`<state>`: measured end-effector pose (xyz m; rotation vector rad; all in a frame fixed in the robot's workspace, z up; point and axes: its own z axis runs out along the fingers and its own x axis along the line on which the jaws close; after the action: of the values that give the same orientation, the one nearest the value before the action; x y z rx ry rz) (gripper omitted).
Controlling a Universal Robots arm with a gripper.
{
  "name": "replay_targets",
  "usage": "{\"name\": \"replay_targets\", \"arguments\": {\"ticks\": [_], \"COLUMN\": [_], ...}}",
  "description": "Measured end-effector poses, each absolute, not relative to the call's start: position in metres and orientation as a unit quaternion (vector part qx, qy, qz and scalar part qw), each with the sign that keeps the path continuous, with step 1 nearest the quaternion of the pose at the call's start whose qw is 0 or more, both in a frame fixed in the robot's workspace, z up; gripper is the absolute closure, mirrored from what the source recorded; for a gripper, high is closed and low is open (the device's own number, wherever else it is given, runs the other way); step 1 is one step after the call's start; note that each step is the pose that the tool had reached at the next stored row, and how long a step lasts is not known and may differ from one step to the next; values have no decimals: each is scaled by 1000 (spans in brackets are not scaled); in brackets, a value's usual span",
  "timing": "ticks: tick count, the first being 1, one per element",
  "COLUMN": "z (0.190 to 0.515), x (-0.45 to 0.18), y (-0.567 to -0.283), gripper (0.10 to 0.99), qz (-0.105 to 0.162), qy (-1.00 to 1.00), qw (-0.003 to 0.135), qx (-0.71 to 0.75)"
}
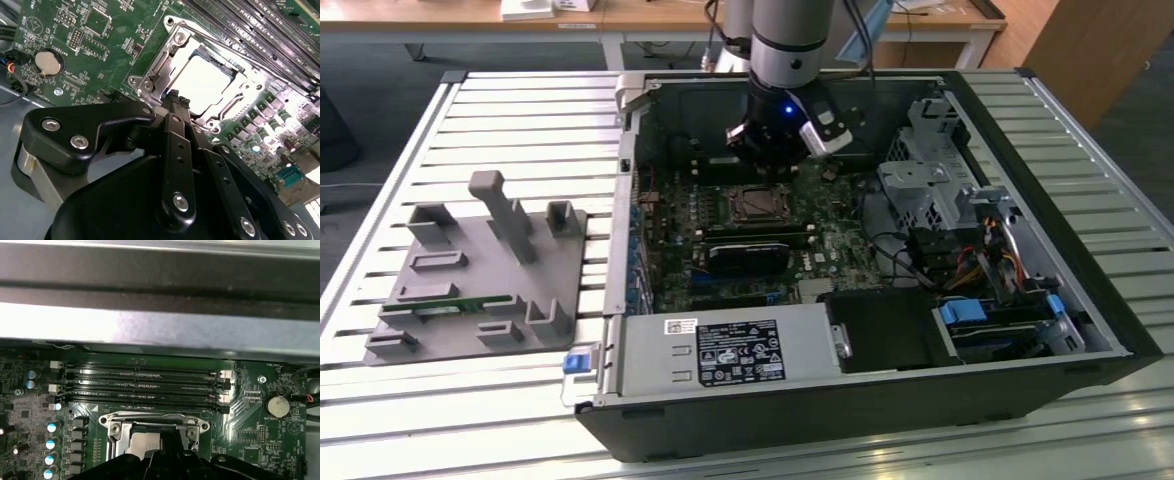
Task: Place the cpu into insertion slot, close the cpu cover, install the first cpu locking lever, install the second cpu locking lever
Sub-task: 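Install the second cpu locking lever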
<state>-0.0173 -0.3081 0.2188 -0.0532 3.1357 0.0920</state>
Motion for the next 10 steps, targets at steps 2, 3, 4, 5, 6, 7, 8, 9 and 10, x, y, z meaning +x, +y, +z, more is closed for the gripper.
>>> {"name": "replay_targets", "arguments": {"ticks": [2, 3, 4, 5, 6, 7, 8, 9, 10], "z": [224, 226, 229, 232, 234, 237, 238, 239, 239], "x": [-17, -17, -17, -17, -17, -17, -17, -17, -17], "y": [-308, -308, -308, -308, -308, -308, -308, -309, -309], "gripper": [980, 980, 980, 980, 980, 980, 980, 980, 980], "qz": [29, 29, 29, 29, 29, 29, 29, 29, 29], "qy": [999, 999, 999, 999, 999, 999, 999, 999, 999], "qw": [2, 2, 2, 2, 2, 2, 2, 2, 2], "qx": [-17, -17, -17, -17, -17, -17, -17, -17, -17]}}
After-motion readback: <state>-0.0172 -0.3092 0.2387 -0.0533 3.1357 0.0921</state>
